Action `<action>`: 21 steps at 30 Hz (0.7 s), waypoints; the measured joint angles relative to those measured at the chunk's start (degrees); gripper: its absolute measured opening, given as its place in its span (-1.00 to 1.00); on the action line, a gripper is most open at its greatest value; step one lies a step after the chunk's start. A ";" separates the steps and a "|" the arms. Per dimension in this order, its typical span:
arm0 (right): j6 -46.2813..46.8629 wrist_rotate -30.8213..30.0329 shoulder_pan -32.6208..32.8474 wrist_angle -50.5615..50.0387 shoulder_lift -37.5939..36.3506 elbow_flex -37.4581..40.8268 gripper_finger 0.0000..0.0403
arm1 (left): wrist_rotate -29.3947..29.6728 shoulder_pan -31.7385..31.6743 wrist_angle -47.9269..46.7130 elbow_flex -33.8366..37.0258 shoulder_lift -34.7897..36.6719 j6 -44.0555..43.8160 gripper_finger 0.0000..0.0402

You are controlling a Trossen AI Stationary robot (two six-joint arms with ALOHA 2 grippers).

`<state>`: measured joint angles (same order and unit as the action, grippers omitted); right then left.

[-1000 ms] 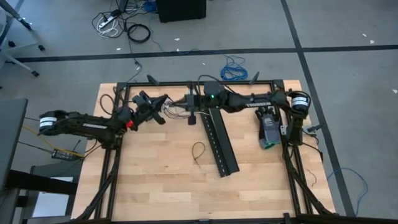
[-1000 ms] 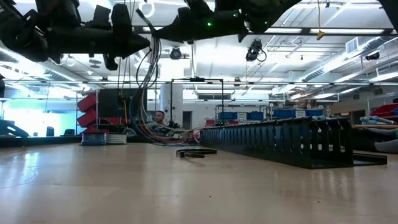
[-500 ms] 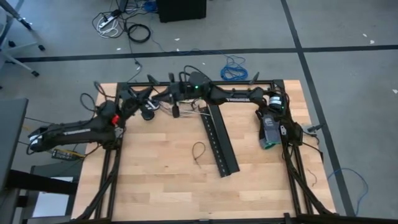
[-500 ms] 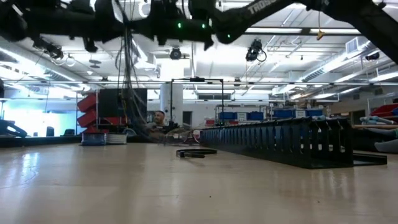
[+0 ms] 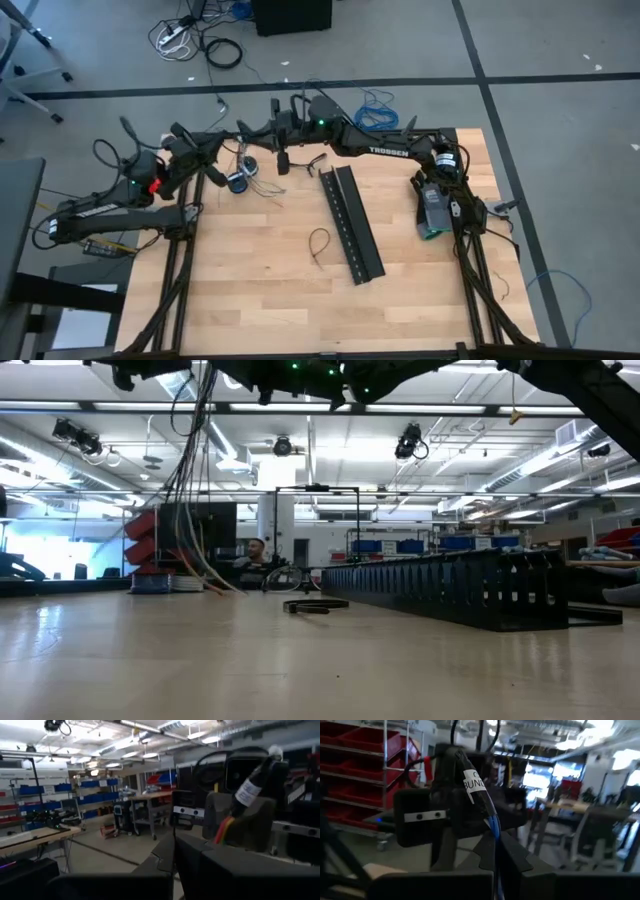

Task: Ziptie cables
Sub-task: Wrap the black zip tie on the cable

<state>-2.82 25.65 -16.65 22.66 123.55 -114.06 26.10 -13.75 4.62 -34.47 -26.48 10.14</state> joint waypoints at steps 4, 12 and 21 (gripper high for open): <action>1.35 -0.40 -0.63 -7.50 -0.37 -0.20 -1.00 | 1.06 2.10 -0.51 0.88 -3.14 0.20 -1.00; 4.86 -1.18 -4.54 -8.68 -3.98 -0.44 -1.00 | 5.01 3.03 0.26 -1.46 -4.82 3.92 -1.00; 5.12 -0.08 -3.79 -7.03 -2.93 -0.17 -1.00 | 7.30 3.05 -4.22 -5.15 -4.67 5.18 -1.00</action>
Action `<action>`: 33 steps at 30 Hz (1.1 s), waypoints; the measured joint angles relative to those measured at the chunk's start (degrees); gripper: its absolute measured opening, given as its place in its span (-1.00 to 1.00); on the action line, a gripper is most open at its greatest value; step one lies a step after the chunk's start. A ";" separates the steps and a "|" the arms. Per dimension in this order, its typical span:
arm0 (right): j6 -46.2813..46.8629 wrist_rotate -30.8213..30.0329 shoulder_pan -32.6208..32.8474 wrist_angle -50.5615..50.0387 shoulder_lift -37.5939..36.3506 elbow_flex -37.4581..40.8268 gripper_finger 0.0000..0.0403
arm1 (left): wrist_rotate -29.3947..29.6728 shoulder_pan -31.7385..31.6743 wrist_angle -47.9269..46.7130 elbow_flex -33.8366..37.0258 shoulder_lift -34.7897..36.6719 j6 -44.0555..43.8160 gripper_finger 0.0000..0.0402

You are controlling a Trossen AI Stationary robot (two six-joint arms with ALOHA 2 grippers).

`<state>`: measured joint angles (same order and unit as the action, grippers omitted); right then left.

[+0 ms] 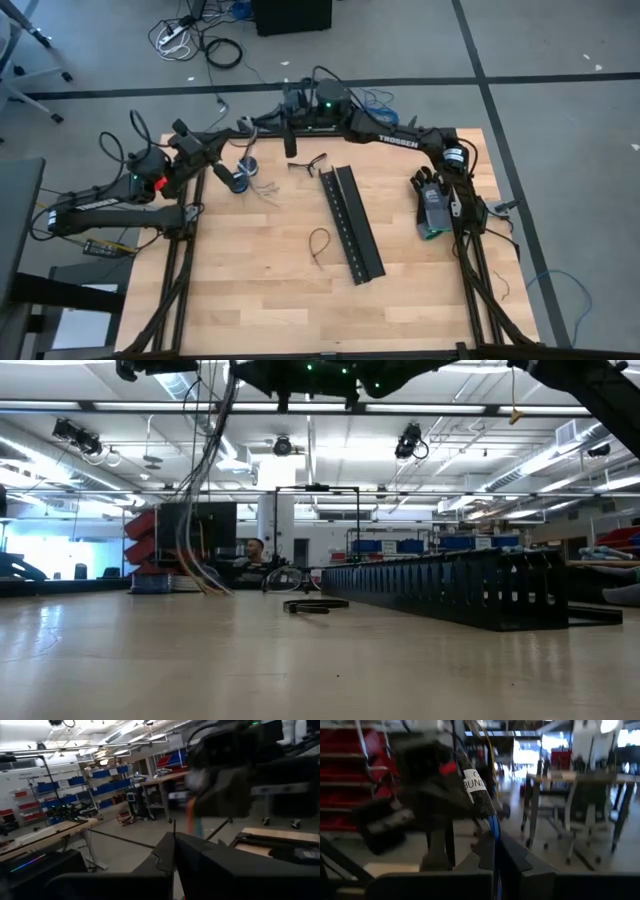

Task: Ziptie cables
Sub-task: Wrap the black zip tie on the cable

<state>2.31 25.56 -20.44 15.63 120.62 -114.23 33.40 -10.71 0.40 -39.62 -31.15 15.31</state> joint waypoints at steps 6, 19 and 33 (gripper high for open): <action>-0.41 -1.95 1.70 2.58 0.11 0.04 -1.00 | 0.61 0.01 -4.40 -4.56 0.07 2.06 -1.00; 3.62 1.40 1.05 -7.81 0.03 -1.21 -1.00 | 1.35 1.16 -15.96 -8.72 -2.47 -0.63 -1.00; -9.74 -0.45 -1.17 -53.34 -13.11 1.23 -1.00 | -1.50 8.90 7.37 3.87 -20.63 -5.38 -1.00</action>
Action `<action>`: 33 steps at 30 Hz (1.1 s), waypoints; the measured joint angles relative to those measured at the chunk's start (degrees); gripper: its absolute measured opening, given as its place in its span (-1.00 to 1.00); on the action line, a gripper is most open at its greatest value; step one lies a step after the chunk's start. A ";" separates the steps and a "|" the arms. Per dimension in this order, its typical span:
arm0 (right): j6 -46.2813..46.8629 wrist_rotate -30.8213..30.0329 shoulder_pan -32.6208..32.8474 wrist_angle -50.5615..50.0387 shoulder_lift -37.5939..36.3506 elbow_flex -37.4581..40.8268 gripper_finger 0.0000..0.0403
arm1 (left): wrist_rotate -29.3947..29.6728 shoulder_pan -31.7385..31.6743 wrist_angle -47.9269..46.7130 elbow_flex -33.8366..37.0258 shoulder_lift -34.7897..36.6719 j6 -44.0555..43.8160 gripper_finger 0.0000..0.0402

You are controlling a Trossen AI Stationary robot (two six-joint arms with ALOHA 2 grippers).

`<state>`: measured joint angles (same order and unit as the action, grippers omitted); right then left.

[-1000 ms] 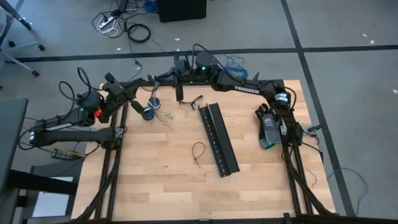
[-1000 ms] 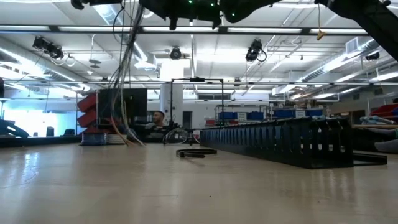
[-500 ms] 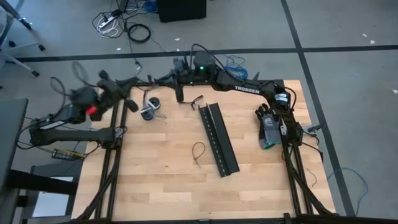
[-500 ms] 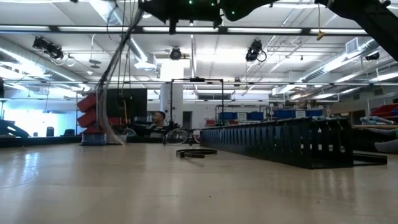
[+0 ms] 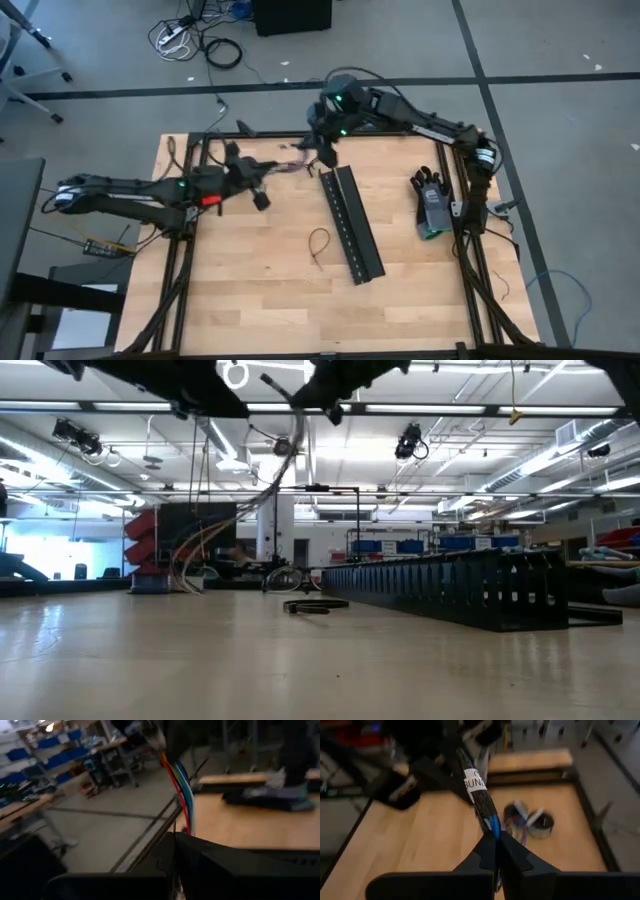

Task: Ziptie cables
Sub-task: Wrap the black zip tie on the cable

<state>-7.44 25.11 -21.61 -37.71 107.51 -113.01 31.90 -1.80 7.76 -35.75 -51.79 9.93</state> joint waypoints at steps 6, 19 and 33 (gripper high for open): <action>-0.41 2.71 3.06 3.51 -10.38 20.05 -1.00 | -0.87 3.87 7.88 0.20 -11.00 -2.03 -1.00; 8.91 -2.55 21.08 51.29 -19.16 60.61 -1.00 | -0.79 9.35 11.85 0.23 -24.89 -14.99 -1.00; 9.33 -13.17 33.87 61.54 -10.03 62.66 -1.00 | 0.99 13.40 11.74 0.27 -32.55 -23.91 -1.00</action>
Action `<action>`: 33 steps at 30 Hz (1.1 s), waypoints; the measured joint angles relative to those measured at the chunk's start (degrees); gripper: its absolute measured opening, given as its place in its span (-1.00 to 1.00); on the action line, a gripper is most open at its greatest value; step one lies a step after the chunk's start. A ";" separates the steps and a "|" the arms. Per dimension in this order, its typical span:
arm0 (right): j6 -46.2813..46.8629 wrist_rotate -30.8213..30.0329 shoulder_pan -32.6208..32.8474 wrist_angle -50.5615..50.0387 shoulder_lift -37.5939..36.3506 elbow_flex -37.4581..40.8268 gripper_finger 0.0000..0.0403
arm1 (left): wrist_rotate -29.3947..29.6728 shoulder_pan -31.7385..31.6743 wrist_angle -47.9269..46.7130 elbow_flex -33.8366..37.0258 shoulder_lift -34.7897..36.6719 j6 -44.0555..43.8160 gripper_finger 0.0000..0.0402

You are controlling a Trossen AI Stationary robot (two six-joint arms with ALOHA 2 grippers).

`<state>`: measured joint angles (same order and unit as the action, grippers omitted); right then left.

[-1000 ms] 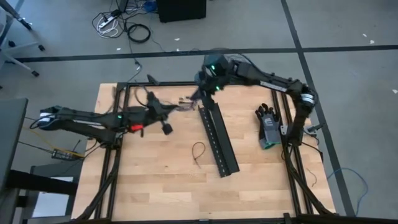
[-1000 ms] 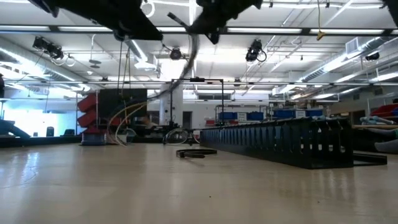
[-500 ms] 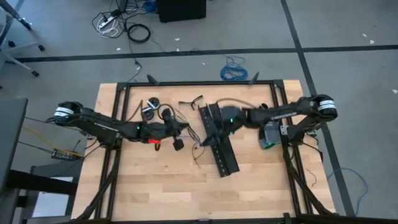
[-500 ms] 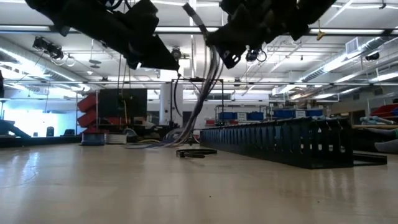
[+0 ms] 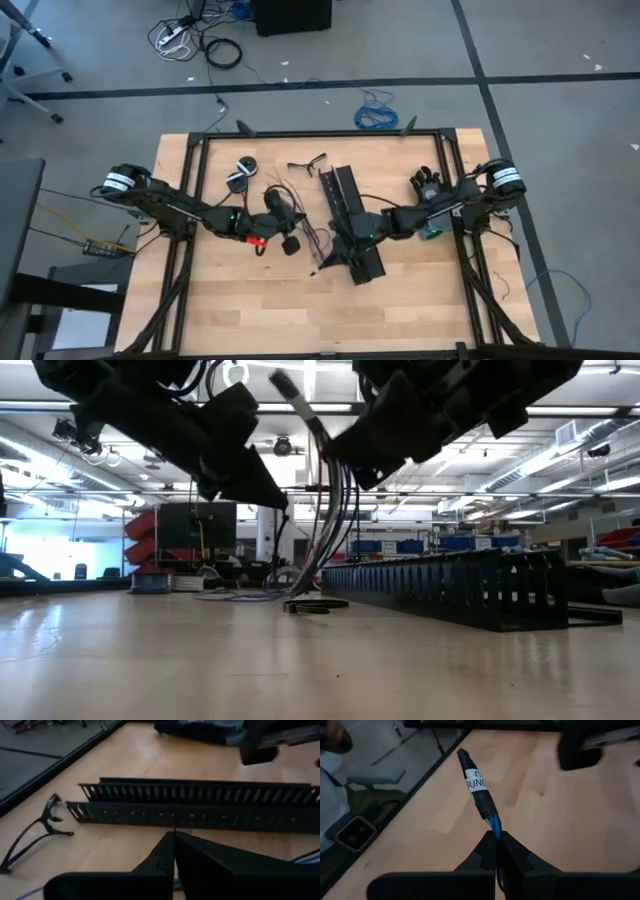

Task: Ziptie cables
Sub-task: Wrap the black zip tie on the cable

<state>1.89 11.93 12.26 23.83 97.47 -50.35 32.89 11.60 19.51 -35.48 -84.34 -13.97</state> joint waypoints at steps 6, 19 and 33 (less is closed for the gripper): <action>-1.82 -1.83 3.70 -3.83 -1.65 -0.02 -1.00 | 2.62 0.09 -2.17 -0.07 0.05 -3.05 -1.00; 2.05 -7.96 9.49 -1.97 -2.32 3.77 -1.00 | 4.51 0.15 -3.09 -0.07 0.05 -5.66 -1.00; 3.17 -8.92 12.93 -2.92 -2.32 3.89 -1.00 | 5.06 0.57 -2.60 -0.07 0.05 -6.60 -1.00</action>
<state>5.07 3.01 25.19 20.91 95.15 -46.46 37.95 12.16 16.91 -35.55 -84.29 -20.58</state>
